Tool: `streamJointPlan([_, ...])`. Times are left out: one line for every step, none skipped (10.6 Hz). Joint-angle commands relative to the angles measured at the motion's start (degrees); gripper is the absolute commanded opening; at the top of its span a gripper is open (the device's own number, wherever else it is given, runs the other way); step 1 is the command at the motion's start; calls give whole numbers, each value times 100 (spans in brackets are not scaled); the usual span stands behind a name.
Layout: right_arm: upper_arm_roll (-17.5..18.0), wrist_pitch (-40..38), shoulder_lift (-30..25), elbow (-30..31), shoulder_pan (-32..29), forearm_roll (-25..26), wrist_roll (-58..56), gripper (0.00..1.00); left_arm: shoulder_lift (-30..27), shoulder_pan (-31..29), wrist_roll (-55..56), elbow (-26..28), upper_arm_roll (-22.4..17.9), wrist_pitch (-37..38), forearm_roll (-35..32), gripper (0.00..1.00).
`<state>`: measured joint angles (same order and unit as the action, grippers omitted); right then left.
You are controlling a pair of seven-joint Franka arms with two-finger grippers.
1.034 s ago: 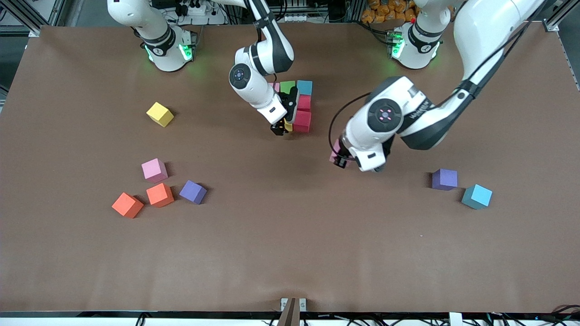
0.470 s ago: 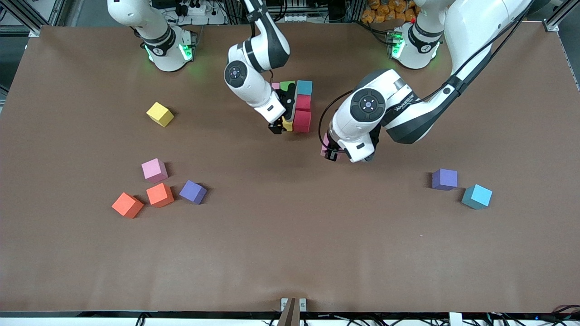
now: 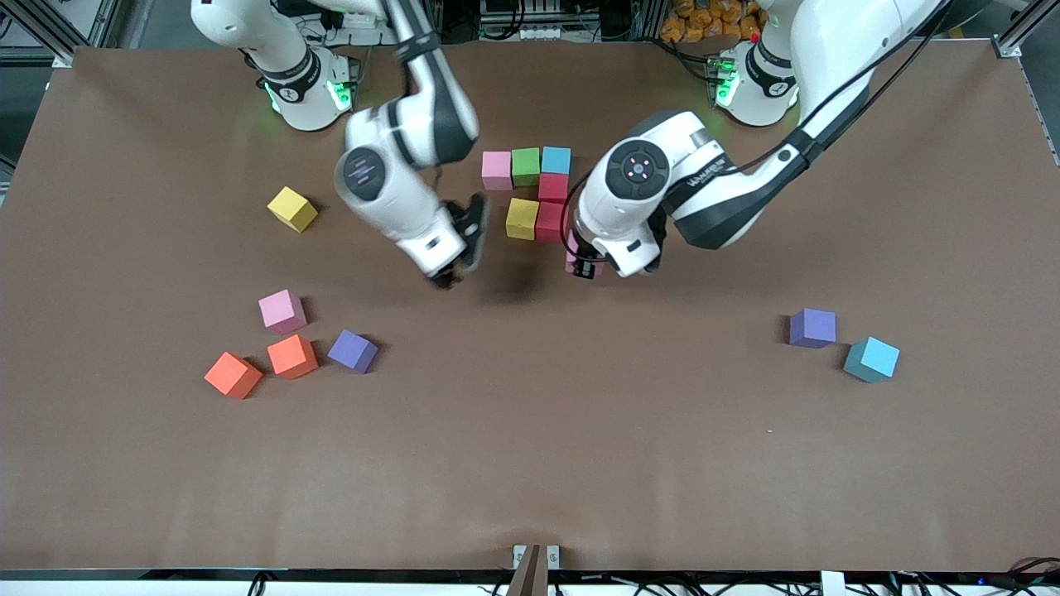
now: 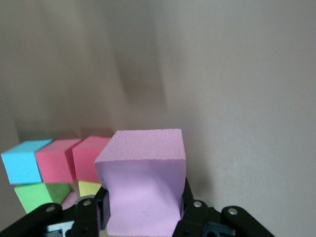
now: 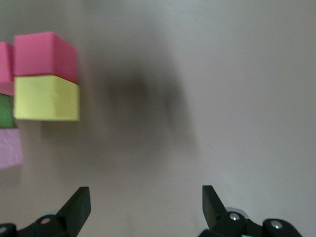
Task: Form number 2 with 11 blocks
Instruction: 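Grasp the purple cube with the right gripper near the orange cubes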
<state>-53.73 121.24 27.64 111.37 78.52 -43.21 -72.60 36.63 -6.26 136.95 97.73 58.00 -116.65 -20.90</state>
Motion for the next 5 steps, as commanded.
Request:
streamJointPlan([125,-329,214,-544,-1116,190,314,100,63,344,524,-17,-25,-452,112,36])
streamJointPlan([152,-329,285,-615,-1398,172,995,100,107,536,709,-34,-51,-568,112,36])
streamJointPlan([283,-329,286,-625,-1619,172,1663,100,204,826,850,-200,-139,-587,130,36])
streamJointPlan([501,-294,286,-642,-1891,172,2357,100,335,1246,1130,-497,-348,-587,121,35])
streamJointPlan([791,-320,295,-755,-2215,250,3165,100,345,1746,1228,-735,-777,-587,139,35])
